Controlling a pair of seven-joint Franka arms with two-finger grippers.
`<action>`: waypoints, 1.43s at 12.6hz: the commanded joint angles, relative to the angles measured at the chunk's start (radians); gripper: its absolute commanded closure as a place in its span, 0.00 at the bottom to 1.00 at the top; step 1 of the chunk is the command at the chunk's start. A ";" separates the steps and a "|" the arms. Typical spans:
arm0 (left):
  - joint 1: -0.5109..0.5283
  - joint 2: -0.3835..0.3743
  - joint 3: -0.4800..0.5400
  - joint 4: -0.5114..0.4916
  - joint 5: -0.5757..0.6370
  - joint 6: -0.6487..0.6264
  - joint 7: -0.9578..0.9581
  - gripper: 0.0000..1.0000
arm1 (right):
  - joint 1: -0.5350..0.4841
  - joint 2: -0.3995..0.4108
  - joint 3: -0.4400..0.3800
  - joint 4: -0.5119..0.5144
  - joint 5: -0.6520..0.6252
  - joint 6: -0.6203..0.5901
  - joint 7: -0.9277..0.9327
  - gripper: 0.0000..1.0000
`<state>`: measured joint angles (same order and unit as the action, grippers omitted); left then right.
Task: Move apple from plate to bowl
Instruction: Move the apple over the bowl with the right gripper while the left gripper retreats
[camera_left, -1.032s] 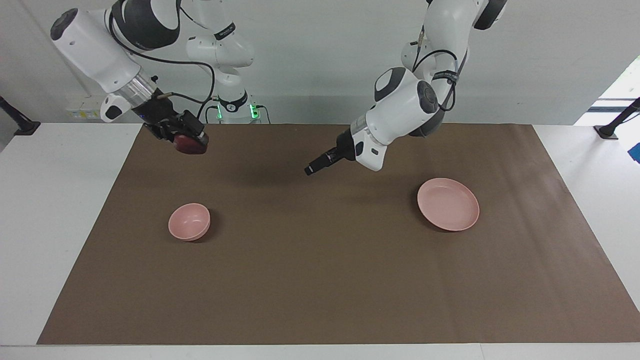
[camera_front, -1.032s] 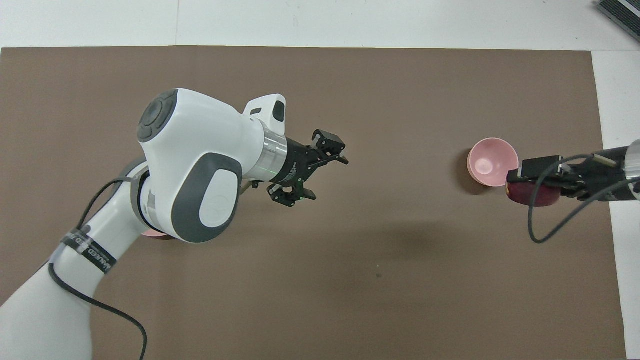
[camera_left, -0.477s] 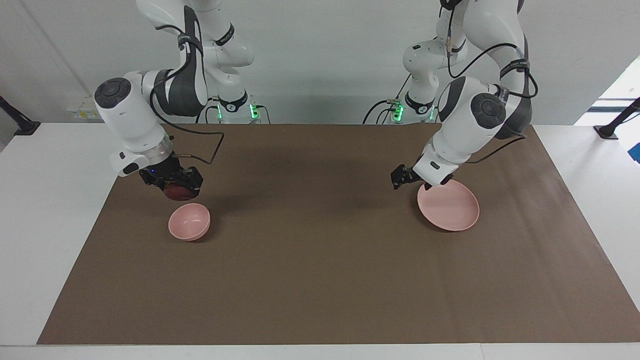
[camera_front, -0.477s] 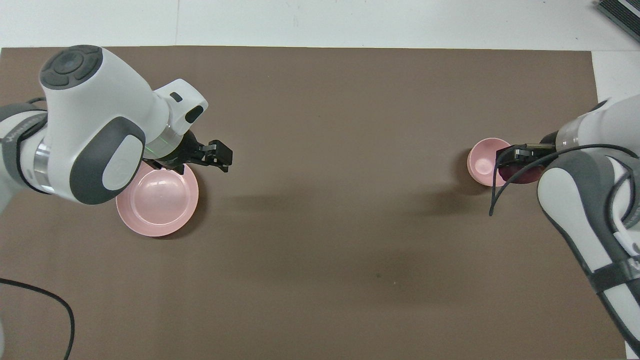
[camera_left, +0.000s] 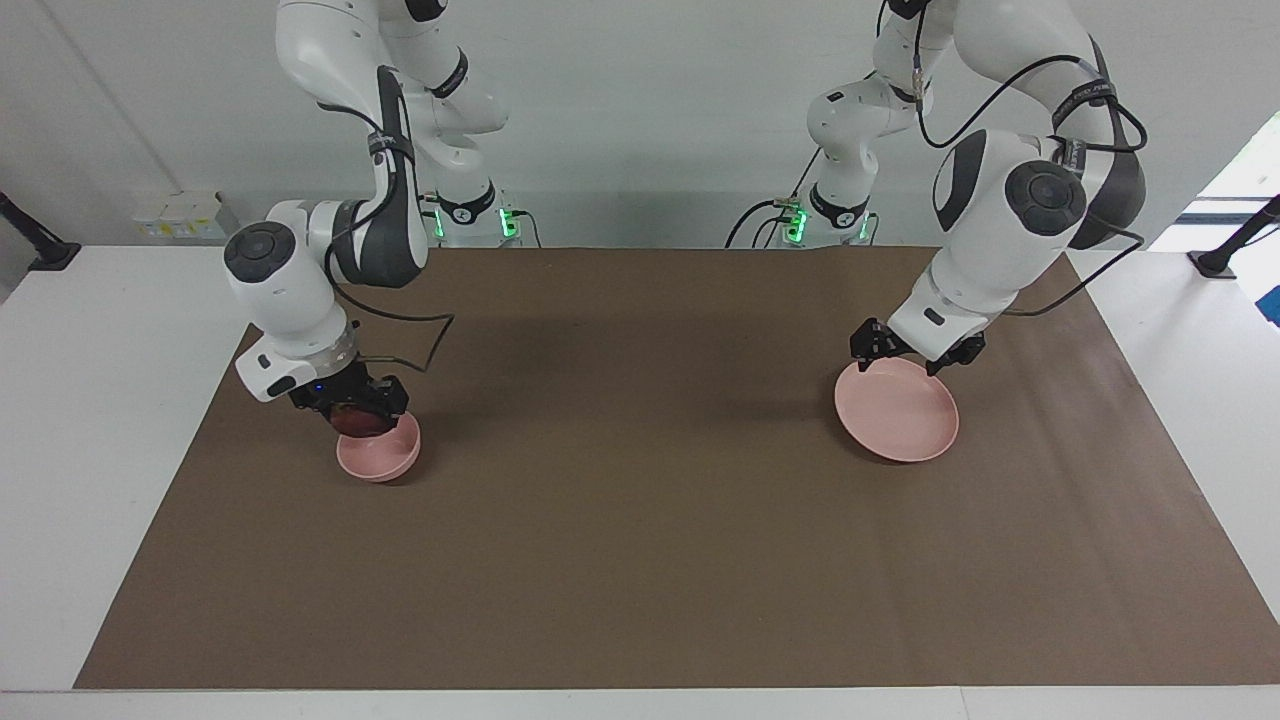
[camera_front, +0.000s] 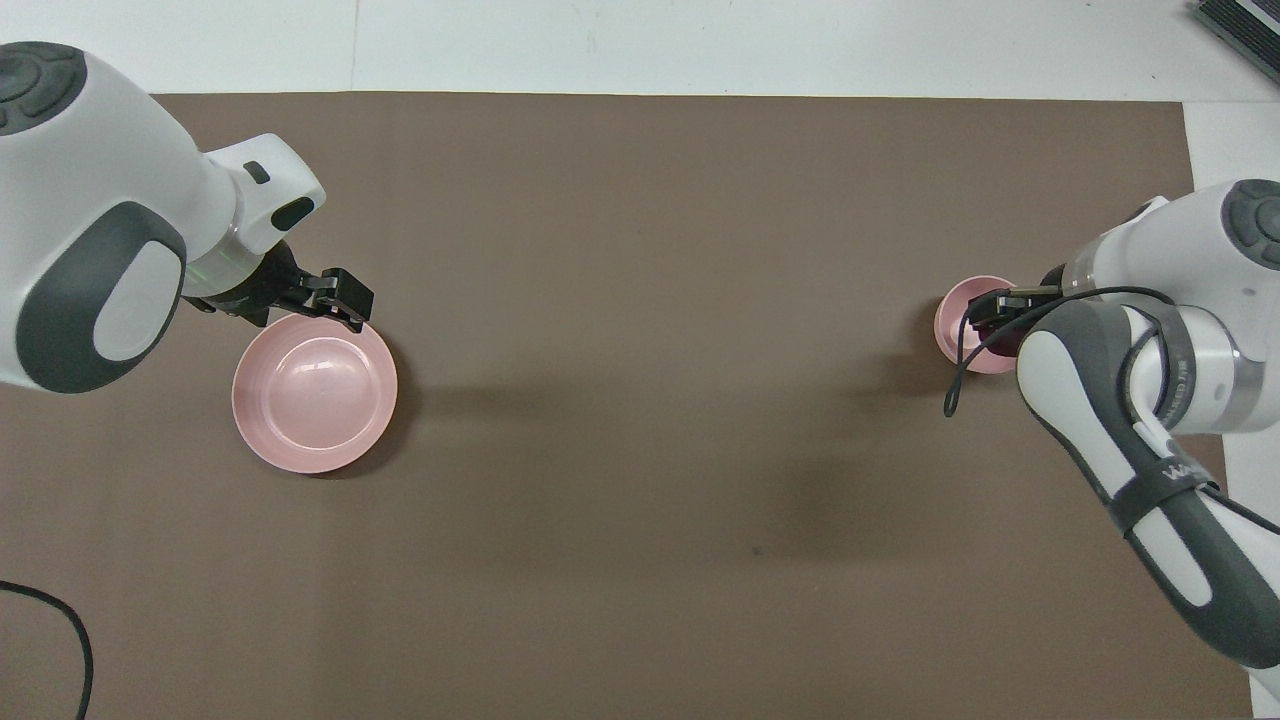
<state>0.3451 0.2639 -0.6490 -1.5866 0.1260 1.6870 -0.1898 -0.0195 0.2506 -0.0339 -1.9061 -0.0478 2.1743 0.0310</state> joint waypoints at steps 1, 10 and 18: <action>0.038 -0.028 -0.004 0.002 0.015 -0.033 0.012 0.00 | -0.008 0.015 0.005 0.007 -0.029 0.019 -0.014 1.00; 0.020 -0.106 0.035 0.143 0.001 -0.168 0.056 0.00 | -0.008 0.058 0.006 0.007 -0.047 0.051 0.000 0.76; -0.416 -0.275 0.595 0.154 -0.112 -0.255 0.190 0.00 | -0.008 0.070 0.006 0.005 -0.047 0.067 0.004 0.35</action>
<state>-0.0344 0.0292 -0.0853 -1.4244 0.0231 1.4782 -0.0058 -0.0195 0.3130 -0.0347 -1.9061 -0.0678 2.2207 0.0310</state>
